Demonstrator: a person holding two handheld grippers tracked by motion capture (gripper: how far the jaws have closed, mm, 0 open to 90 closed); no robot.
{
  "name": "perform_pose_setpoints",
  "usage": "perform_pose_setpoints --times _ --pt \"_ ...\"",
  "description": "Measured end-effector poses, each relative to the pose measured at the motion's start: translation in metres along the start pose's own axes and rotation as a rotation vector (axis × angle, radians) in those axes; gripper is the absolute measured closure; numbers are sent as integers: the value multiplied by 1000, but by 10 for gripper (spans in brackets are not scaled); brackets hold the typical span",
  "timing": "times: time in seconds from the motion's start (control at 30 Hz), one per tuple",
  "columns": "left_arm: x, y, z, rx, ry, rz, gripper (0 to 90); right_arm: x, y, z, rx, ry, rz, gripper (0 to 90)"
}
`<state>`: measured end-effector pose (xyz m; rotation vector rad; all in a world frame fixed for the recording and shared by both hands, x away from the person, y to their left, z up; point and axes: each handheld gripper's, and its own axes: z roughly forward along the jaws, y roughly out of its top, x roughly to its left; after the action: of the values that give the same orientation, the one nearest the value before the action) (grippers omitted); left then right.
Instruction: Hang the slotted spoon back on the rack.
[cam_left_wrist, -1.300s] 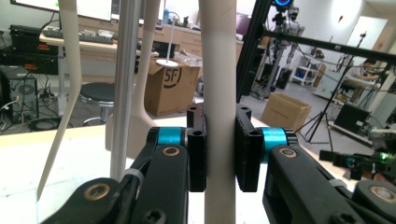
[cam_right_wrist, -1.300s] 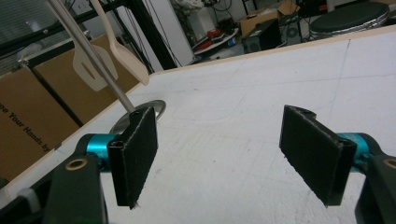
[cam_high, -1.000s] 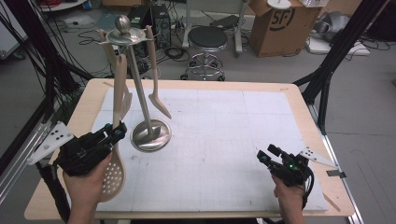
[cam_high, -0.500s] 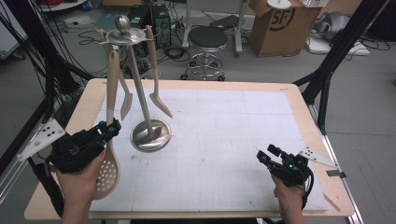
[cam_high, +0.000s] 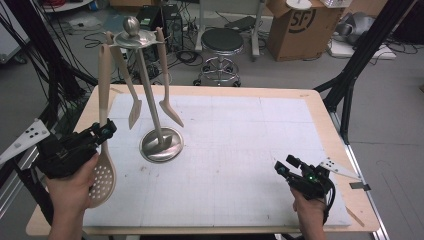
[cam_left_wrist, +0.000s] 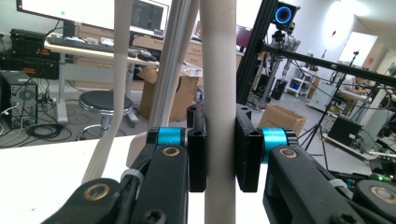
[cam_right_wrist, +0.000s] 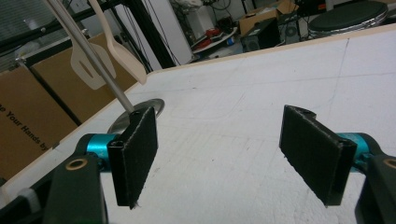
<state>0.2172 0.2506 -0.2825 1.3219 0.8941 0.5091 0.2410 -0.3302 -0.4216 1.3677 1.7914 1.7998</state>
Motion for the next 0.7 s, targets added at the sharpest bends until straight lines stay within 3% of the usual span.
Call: perform_pose_setpoints --times 0.37,0.7 --pt "23 6 6 2 -61 -68 780 0 0 0 -1 0 -1 271" --pt "29 -2 13 34 -117 -97 780 0 0 0 2 -4 3 271"
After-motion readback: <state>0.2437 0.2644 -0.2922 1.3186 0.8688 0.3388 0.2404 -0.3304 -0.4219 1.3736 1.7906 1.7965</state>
